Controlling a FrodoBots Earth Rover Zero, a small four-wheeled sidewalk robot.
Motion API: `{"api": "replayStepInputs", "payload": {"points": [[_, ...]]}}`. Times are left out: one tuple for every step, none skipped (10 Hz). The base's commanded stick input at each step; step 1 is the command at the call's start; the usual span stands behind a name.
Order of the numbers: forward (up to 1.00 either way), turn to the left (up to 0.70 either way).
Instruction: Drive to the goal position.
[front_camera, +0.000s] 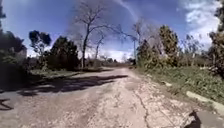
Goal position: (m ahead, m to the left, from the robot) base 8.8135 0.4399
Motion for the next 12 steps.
{"api": "replayStepInputs", "payload": {"points": [[1.0, 0.0], [1.0, 0.0], [1.0, 0.0], [1.0, 0.0], [1.0, 0.0], [1.0, 0.0], [1.0, 0.0], [1.0, 0.0], [1.0, 0.0], [1.0, 0.0], [1.0, -0.33], [1.0, 0.0]]}}
